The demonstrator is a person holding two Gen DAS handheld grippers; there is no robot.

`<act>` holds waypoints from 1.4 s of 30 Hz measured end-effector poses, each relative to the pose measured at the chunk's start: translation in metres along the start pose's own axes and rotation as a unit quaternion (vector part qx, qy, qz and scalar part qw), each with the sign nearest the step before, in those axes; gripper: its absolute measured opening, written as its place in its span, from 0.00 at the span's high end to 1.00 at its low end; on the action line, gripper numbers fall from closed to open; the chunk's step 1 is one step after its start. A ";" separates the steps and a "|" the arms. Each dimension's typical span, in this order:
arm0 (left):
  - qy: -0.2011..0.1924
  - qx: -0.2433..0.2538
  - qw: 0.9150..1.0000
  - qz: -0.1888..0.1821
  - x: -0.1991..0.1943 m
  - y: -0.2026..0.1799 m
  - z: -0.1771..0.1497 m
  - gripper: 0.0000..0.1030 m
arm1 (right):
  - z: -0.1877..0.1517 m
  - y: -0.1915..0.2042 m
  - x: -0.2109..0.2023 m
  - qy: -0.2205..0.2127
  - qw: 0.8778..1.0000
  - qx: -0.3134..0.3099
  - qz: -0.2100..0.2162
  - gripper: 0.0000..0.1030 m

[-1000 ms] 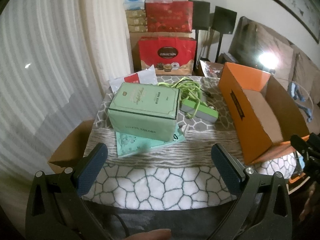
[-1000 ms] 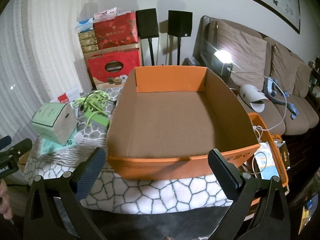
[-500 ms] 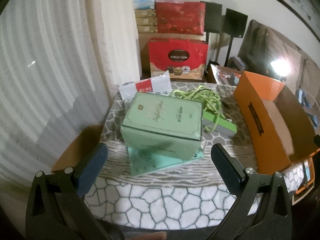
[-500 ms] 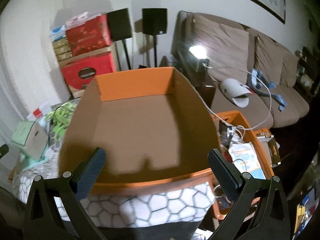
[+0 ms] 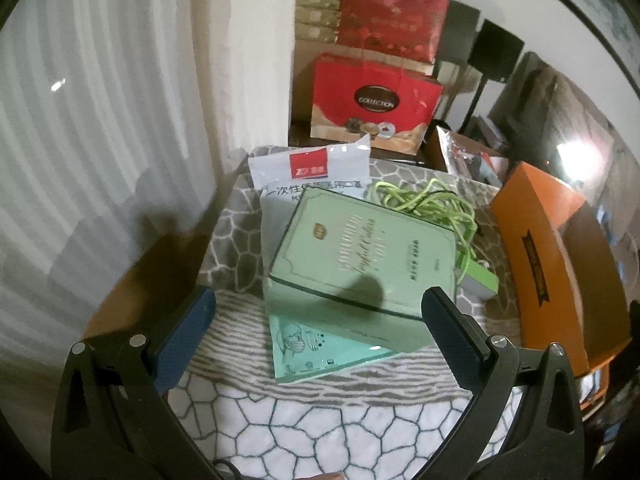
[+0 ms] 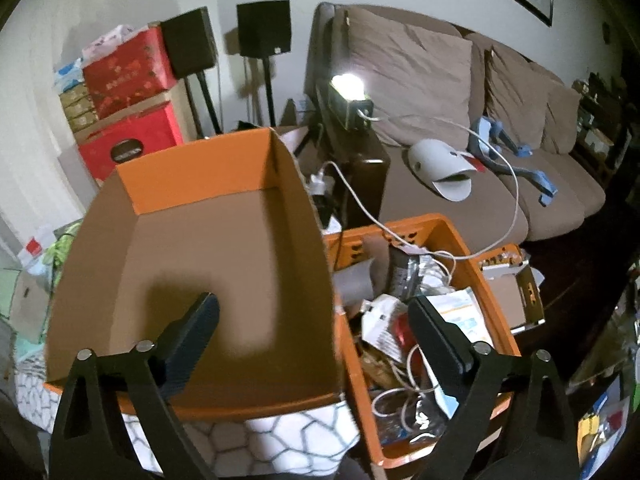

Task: Organize objects
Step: 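Close the left gripper on the green tissue pack and lift it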

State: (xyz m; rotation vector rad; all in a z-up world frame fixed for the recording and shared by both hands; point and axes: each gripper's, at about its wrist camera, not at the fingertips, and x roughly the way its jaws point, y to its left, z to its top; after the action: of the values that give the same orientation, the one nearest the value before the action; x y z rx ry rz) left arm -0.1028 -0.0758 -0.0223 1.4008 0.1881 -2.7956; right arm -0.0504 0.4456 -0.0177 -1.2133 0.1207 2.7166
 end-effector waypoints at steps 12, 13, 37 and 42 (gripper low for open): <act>0.026 0.023 0.997 -0.067 0.025 0.001 0.019 0.00 | -0.005 -0.017 0.025 0.039 0.999 0.017 0.019 0.14; 0.028 0.027 0.997 -0.070 0.026 -0.002 0.019 0.00 | -0.005 -0.017 0.026 0.040 0.999 0.017 0.021 0.14; 0.042 0.049 0.994 -0.090 0.007 -0.009 0.005 0.00 | 0.003 -0.026 0.053 0.121 0.985 0.029 0.119 0.78; 0.053 0.051 0.993 -0.095 -0.001 -0.005 0.004 0.00 | 0.009 -0.036 0.057 0.156 0.977 0.020 0.145 0.78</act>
State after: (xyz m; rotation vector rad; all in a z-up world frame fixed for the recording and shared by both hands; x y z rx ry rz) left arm -0.1057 -0.0714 -0.0189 1.6382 0.1909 -2.9203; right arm -0.0884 0.4884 -0.0545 -1.7242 0.4196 2.7134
